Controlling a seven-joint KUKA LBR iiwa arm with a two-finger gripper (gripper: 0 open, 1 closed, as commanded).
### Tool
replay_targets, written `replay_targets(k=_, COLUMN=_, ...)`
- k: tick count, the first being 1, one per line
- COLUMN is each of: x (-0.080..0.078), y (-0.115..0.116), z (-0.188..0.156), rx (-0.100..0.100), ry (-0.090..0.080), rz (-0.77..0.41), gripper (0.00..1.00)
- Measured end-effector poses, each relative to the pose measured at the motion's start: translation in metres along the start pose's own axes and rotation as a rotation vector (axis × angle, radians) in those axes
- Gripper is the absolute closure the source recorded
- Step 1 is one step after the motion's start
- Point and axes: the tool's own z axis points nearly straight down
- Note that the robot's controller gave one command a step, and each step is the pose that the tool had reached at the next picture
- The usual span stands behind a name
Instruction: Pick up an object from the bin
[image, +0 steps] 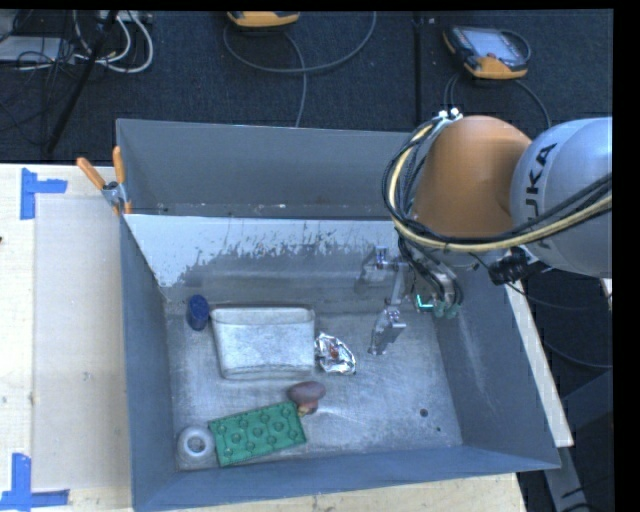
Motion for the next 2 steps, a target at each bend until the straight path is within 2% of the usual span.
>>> replay_targets(k=1, x=0.018, y=0.031, z=0.111, rx=0.001, ry=-0.012, rz=-0.172, gripper=0.00)
replay_targets(k=2, x=0.023, y=0.012, z=0.109, rx=-0.002, ry=-0.018, rz=-0.309, gripper=0.00)
